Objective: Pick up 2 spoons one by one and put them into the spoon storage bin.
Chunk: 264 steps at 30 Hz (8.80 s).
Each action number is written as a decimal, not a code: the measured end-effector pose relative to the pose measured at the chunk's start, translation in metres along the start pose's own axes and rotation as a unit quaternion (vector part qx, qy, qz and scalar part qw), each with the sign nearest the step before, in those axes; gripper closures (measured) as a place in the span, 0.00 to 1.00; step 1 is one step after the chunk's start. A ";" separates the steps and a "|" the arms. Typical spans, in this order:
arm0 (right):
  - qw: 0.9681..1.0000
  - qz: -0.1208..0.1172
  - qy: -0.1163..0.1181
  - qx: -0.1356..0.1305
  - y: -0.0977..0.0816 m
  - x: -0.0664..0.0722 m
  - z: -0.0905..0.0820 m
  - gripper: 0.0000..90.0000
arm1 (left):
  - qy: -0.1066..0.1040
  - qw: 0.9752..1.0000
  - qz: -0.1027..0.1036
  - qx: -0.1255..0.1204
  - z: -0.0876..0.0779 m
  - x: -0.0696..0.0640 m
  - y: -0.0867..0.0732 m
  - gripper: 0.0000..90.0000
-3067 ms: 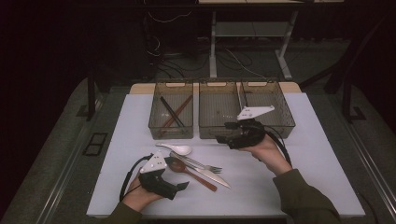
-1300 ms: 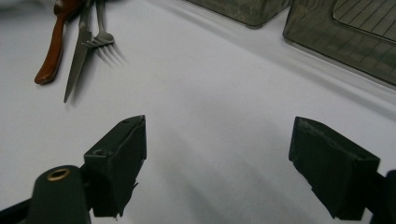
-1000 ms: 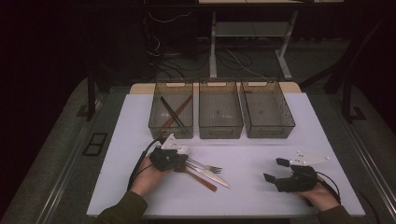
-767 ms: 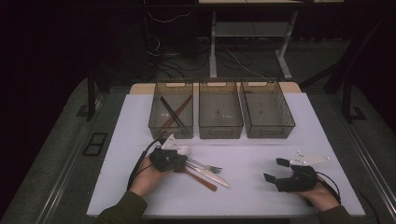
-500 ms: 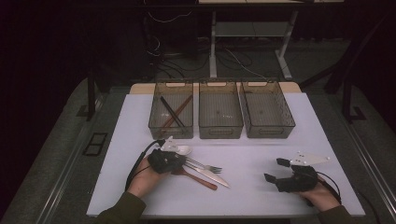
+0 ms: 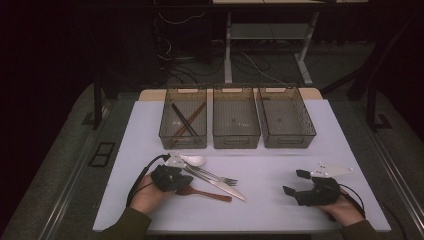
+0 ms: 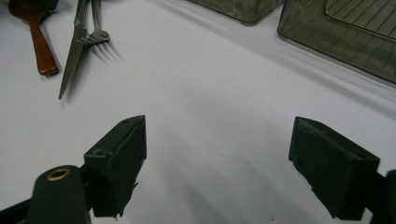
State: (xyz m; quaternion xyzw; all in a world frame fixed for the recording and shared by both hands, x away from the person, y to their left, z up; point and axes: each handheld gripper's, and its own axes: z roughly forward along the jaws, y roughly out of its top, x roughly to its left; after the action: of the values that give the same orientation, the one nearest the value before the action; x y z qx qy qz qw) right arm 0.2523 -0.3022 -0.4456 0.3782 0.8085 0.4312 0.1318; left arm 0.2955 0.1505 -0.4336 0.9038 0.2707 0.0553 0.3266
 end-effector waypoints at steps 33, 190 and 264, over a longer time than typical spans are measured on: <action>1.000 -0.004 -0.003 0.003 0.000 0.001 0.001 0.21 | -0.013 0.999 -0.022 -0.022 -0.020 -0.009 -0.037 0.47; 0.999 -0.008 0.009 -0.031 0.001 0.006 0.000 0.10 | 0.051 0.986 -0.047 -0.153 0.033 0.046 0.149 0.41; 1.000 -0.006 0.003 -0.026 0.000 0.005 0.001 0.10 | 0.016 0.998 -0.042 -0.054 0.029 0.055 0.033 0.39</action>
State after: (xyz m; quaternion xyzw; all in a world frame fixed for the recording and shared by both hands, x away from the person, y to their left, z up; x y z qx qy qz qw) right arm 0.2498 -0.2984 -0.4452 0.3689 0.7996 0.4523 0.1414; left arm 0.3649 0.1419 -0.4399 0.8717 0.3102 0.0709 0.3726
